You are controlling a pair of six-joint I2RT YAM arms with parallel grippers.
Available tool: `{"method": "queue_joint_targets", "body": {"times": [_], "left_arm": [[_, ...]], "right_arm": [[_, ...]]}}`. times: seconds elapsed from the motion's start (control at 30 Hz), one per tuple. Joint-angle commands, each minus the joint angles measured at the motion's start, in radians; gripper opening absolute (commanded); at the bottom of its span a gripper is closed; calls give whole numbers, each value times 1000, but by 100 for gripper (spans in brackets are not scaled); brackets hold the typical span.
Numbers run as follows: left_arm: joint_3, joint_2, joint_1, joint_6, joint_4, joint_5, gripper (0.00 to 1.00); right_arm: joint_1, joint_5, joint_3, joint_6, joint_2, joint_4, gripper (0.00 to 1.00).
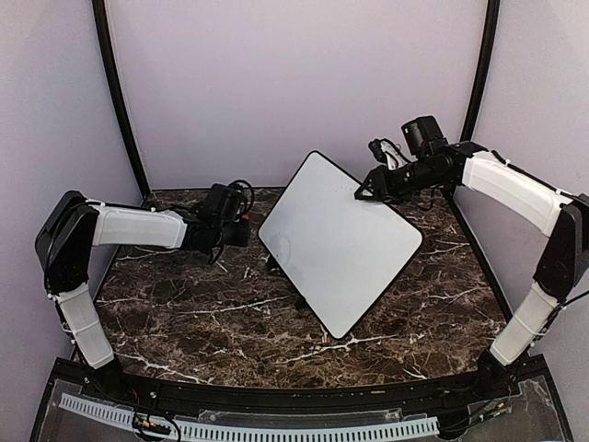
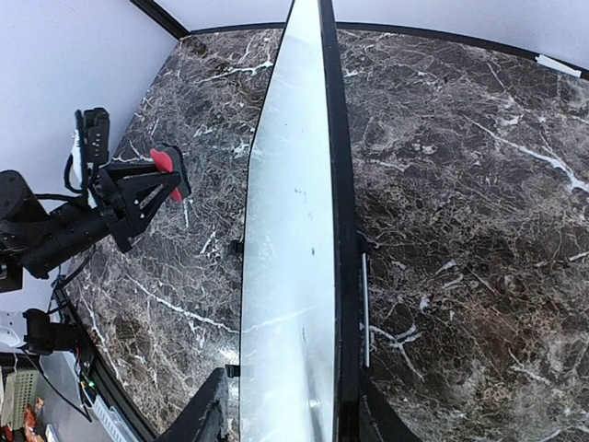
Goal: Erase the whiteboard
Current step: Place the whiteboard eraser at the center of the board.
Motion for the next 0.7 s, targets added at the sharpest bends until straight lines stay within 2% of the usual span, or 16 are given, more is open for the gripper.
{"method": "queue_joint_targets", "body": {"times": [0.0, 0.17, 0.33, 0.57, 0.67], "left_arm": [[30, 49, 33, -54, -114, 30, 3], [27, 74, 59, -68, -143, 29, 10], [39, 89, 94, -65, -159, 32, 28], [64, 87, 163, -59, -180, 63, 45], [70, 99, 192, -60, -187, 75, 49]], "right_arm": [[9, 4, -1, -4, -43, 11, 41], [9, 6, -4, -6, -49, 13, 45], [9, 17, -7, -6, -56, 16, 53], [8, 24, -9, -8, -66, 16, 57], [8, 25, -9, -10, -68, 14, 57]]}}
